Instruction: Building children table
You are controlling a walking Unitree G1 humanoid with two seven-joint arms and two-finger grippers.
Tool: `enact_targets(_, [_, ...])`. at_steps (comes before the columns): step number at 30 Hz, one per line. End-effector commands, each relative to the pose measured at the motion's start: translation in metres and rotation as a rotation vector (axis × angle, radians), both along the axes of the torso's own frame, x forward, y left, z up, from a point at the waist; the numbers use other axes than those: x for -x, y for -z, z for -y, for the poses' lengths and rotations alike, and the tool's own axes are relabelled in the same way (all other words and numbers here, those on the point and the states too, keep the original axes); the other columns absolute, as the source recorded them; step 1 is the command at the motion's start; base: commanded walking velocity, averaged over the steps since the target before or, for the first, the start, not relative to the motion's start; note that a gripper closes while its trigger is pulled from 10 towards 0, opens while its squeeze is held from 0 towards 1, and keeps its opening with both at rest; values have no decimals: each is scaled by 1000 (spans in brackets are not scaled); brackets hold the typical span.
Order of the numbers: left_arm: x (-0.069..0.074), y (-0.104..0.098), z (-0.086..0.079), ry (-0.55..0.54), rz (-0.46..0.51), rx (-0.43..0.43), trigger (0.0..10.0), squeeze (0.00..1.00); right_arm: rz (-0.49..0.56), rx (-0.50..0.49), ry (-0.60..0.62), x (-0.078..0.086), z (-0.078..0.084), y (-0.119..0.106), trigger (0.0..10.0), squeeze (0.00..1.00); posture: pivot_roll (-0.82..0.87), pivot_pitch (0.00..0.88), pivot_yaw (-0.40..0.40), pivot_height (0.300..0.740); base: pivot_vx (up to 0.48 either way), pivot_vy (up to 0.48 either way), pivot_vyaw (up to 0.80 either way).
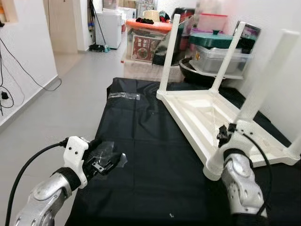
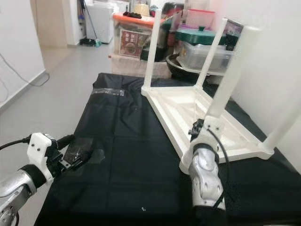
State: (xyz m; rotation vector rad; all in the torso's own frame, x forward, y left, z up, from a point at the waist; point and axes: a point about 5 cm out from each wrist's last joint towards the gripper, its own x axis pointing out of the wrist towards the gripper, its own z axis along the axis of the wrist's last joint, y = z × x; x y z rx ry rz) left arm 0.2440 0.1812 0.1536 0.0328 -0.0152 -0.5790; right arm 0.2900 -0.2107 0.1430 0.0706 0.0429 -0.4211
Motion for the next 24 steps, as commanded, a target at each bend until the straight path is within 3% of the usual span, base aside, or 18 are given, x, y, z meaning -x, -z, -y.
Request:
enact_targets(1, [-2, 1, 0, 2, -3, -9, 10000, 0, -175, -26, 41, 12, 0, 30, 0, 0, 75, 0, -95, 740, 0, 0, 0])
enact_targets(5, [-3, 1, 1, 5, -3, -12, 10000, 0, -200, -77, 45, 6, -6, 32, 0, 0, 74, 0, -92, 740, 0, 0, 0])
enact_targets(6, [-3, 1, 1, 7, -3, -12, 10000, 0, -194, -93, 2, 3, -13, 29, 10000, 0, 72, 0, -90, 740, 0, 0, 0])
enact_targets(8, [-4, 1, 1, 8, -2, -13, 10000, 0, -189, -102, -29, 1, -18, 28, 10000, 0, 72, 0, -90, 740, 0, 0, 0])
enact_targets(9, [-4, 0, 2, 9, -1, -13, 10000, 0, -180, -96, -44, 1, -20, 25, 10000, 910, 71, 0, -91, 740, 0, 0, 0])
enact_targets(10, [-4, 0, 2, 10, -1, -14, 10000, 0, -164, -96, -58, 2, -21, 21, 10000, 1000, 71, 0, -91, 740, 0, 0, 0])
enact_targets(13, [-4, 0, 2, 11, -1, -14, 10000, 0, -145, -93, -65, 1, -20, 18, 10000, 1000, 70, 0, -90, 740, 0, 0, 0])
enact_targets(19, [-5, 0, 3, 15, -1, -14, 10000, 0, -2, -44, -119, -3, -6, -18, 10000, 1000, 60, 0, -89, 740, 0, 0, 0])
enact_targets(20, [-5, 0, 3, 15, -1, -14, 10000, 0, 35, -52, -133, -3, -3, -27, 10000, 890, 54, 0, -88, 740, 0, 0, 0])
enact_targets(21, [-6, 0, 3, 16, -1, -14, 10000, 0, 87, -58, -175, -4, -1, -39, 10000, 635, 54, 0, -88, 740, 0, 0, 0])
enact_targets(23, [-6, 0, 3, 16, -1, -14, 10000, 0, 129, -61, -210, -5, 0, -49, 10000, 596, 46, 0, -86, 740, 0, 0, 0])
enact_targets(24, [-6, 0, 3, 17, -1, -12, 10000, 0, 175, -59, -292, -6, 0, -62, 10000, 0, 42, 0, -85, 740, 0, 0, 0])
